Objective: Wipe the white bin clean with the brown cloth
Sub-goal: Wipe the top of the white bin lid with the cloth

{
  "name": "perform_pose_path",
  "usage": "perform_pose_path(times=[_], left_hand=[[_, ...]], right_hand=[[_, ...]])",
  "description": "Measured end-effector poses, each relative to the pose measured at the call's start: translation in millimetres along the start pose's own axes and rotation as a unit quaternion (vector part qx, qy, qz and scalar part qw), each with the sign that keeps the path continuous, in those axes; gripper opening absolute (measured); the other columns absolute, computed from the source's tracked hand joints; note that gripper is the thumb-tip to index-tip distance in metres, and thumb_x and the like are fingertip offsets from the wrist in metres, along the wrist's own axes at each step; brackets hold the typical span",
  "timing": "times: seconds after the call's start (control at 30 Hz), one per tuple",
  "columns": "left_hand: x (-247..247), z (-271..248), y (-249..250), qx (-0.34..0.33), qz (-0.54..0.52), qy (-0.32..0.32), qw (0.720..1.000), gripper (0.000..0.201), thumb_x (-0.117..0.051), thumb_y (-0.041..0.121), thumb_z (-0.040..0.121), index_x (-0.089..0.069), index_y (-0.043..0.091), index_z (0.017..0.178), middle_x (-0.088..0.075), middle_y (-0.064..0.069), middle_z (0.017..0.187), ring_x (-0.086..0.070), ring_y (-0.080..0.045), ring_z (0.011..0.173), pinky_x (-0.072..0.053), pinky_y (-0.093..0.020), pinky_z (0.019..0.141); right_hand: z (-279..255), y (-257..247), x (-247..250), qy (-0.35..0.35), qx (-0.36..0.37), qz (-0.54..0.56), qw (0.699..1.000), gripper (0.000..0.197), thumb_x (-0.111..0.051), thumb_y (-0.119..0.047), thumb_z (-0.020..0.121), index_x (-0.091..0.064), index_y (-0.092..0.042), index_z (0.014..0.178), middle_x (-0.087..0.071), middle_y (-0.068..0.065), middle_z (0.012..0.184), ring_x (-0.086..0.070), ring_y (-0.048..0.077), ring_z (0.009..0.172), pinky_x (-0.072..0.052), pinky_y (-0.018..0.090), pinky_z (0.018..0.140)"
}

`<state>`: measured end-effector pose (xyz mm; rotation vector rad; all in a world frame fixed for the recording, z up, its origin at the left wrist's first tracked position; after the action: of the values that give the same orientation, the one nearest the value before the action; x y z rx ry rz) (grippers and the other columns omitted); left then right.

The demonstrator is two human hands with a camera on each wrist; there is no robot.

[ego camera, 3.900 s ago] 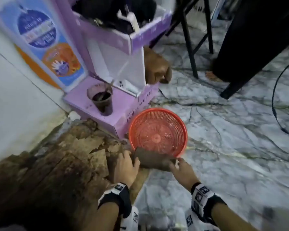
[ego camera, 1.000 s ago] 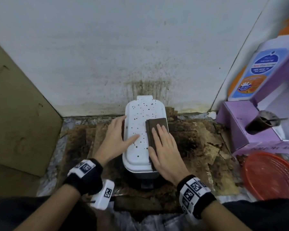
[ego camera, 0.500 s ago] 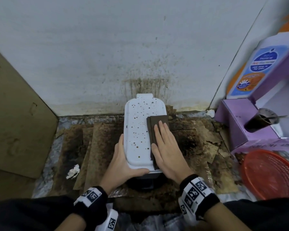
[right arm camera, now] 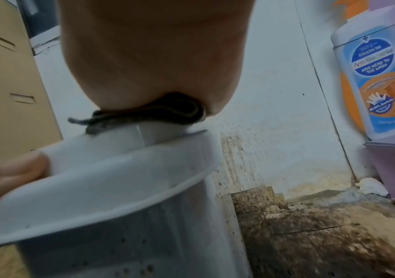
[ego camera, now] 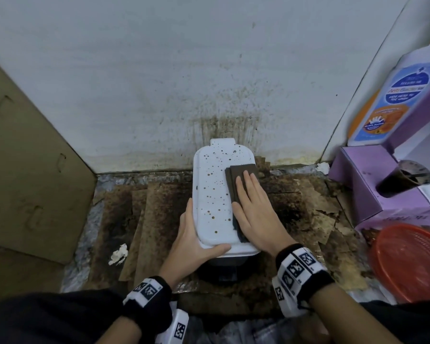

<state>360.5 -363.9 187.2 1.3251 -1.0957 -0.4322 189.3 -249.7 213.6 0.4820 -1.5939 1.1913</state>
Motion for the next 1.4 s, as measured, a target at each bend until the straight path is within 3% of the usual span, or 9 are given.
perform_pose_path(times=[0.27,0.37,0.5,0.7,0.83,0.9,0.97,1.13,1.4], left_hand=[[0,1,0,-0.006,0.006,0.005,1.0,0.141,-0.094,0.062,0.062,0.006,0.05,0.161,-0.018,0.021,0.162,-0.024,0.003,0.151,-0.034,-0.04,0.122],[-1,1,0,-0.014,-0.004,0.011,1.0,0.138,-0.095,0.056,0.064,0.002,0.049,0.162,-0.02,0.019,0.161,-0.024,0.008,0.148,-0.034,-0.034,0.119],[-4,2,-1,-0.018,-0.023,0.015,0.999,0.137,-0.095,0.055,0.065,0.002,0.051,0.161,-0.019,0.021,0.16,-0.022,0.007,0.15,-0.031,-0.031,0.119],[-4,1,-5,-0.008,-0.035,0.02,0.999,0.141,-0.094,0.062,0.061,0.001,0.045,0.163,-0.017,0.022,0.162,-0.019,0.008,0.151,-0.028,-0.034,0.123],[-6,-2,-6,-0.008,-0.048,0.025,0.998,0.137,-0.094,0.062,0.062,-0.002,0.044,0.163,-0.014,0.026,0.164,-0.015,0.013,0.15,-0.026,-0.034,0.123],[-6,-3,-6,-0.011,-0.05,0.026,0.998,0.136,-0.094,0.061,0.062,-0.004,0.045,0.162,-0.015,0.025,0.164,-0.017,0.009,0.152,-0.028,-0.038,0.125],[-6,-2,-6,-0.009,-0.054,0.029,0.998,0.136,-0.095,0.06,0.062,-0.005,0.045,0.163,-0.018,0.022,0.164,-0.02,0.004,0.153,-0.031,-0.045,0.126],[-8,0,-8,-0.018,-0.056,0.029,0.998,0.134,-0.096,0.057,0.063,-0.007,0.046,0.162,-0.02,0.021,0.163,-0.021,0.001,0.154,-0.033,-0.048,0.125],[-6,4,-15,0.0,-0.066,0.034,0.997,0.141,-0.097,0.064,0.055,-0.008,0.043,0.163,-0.019,0.02,0.166,-0.026,0.0,0.153,-0.035,-0.048,0.124]], right_hand=[[-49,-19,-6,0.033,0.001,0.019,0.999,0.063,-0.023,-0.034,0.109,0.003,-0.013,0.163,0.015,0.002,0.17,0.019,0.013,0.156,-0.001,0.037,0.129],[-60,-23,-8,0.039,-0.003,0.013,0.999,0.062,-0.023,-0.033,0.11,0.002,-0.014,0.163,0.014,0.001,0.171,0.017,0.014,0.156,-0.002,0.037,0.129],[-32,-12,-4,0.03,-0.01,0.022,0.999,0.063,-0.021,-0.035,0.108,0.001,-0.014,0.163,0.016,0.002,0.17,0.022,0.011,0.155,0.001,0.034,0.128],[26,8,9,-0.045,-0.015,0.053,0.997,0.064,-0.027,-0.034,0.112,0.006,-0.012,0.162,0.025,0.002,0.168,0.026,0.016,0.153,0.003,0.036,0.128],[14,6,8,-0.04,-0.007,0.069,0.997,0.064,-0.028,-0.032,0.112,0.008,-0.013,0.162,0.029,0.001,0.167,0.029,0.014,0.152,0.01,0.025,0.123],[-3,2,5,-0.027,-0.013,0.089,0.996,0.065,-0.029,-0.031,0.112,0.009,-0.016,0.162,0.031,-0.003,0.166,0.031,0.009,0.151,0.015,0.013,0.116],[-25,-6,1,-0.003,-0.009,0.099,0.995,0.064,-0.031,-0.027,0.111,0.007,-0.017,0.162,0.031,-0.006,0.166,0.03,0.006,0.151,0.015,0.009,0.115],[-53,-16,-3,0.012,-0.011,0.099,0.995,0.064,-0.032,-0.026,0.111,0.006,-0.02,0.163,0.031,-0.01,0.165,0.028,0.007,0.152,0.01,0.019,0.121],[-2,4,8,-0.05,-0.015,0.101,0.994,0.065,-0.029,-0.037,0.111,0.008,-0.021,0.163,0.034,-0.007,0.165,0.03,0.011,0.152,0.004,0.028,0.122]])
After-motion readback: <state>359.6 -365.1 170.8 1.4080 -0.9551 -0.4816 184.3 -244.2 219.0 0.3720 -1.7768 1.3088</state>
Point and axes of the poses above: each hand's wrist, its own z-axis towards the middle knuckle, its own x-axis out of the back of the hand, y = z × x, the point moved 3 cm from there along z, towards the middle knuckle
